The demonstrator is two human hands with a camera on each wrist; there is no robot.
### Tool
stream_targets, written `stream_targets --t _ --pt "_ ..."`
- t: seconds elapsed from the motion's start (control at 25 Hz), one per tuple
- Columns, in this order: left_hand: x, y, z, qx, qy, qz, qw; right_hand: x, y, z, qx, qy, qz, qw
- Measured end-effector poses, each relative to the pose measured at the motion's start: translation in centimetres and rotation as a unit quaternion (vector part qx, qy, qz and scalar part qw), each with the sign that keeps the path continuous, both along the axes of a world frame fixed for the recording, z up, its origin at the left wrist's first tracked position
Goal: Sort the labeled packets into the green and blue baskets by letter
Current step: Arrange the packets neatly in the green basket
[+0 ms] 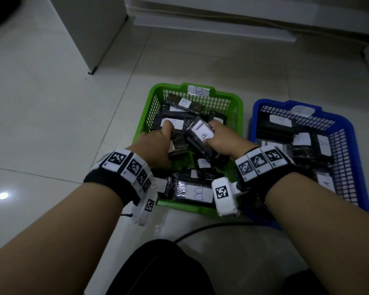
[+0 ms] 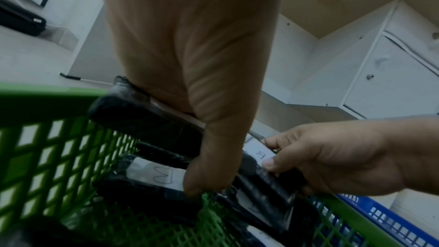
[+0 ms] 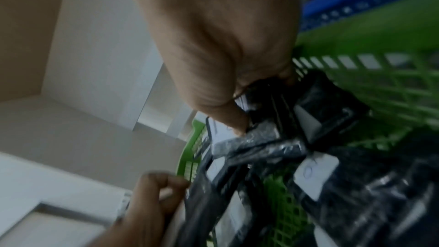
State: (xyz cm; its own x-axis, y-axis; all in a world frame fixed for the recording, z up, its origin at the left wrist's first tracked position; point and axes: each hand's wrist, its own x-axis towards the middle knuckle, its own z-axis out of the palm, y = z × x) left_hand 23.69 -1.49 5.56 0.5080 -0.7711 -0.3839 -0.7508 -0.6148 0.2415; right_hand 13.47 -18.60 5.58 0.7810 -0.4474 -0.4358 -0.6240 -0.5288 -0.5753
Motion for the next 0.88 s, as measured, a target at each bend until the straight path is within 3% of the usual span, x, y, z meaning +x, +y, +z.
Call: stream_targets --t 0.12,0.28,0.52,0.64,0.76,0.88 --pt "0.3 -0.4 -0.2 -0.047 0.022 -0.001 0.999 0.6 0.6 -0.1 -0.013 0.077 0.025 0.997" --pt "0.6 -0.7 -0.6 -0.087 -0.016 -0.024 0.996 1.3 0.3 -0.7 0.069 0.08 -0.043 0.993" --pt "0.8 -1.4 0.0 0.028 -0.125 -0.02 0.992 0.8 0.9 -1.0 0.101 0.074 -0.083 0.989" --pt "1.0 -1.0 -0.2 0.059 -0.099 -0.033 0.993 0.0 1.0 -0.5 0.152 0.052 -0.06 0.985" --pt "1.5 -0.7 -0.3 0.096 -0.046 -0.047 0.993 -0.8 1.3 0.2 0.237 0.019 -0.094 0.967" --pt "1.2 -0.9 -0.2 0.137 -0.07 -0.089 0.984 -1.1 1.4 0.8 0.301 0.012 -0.126 0.945"
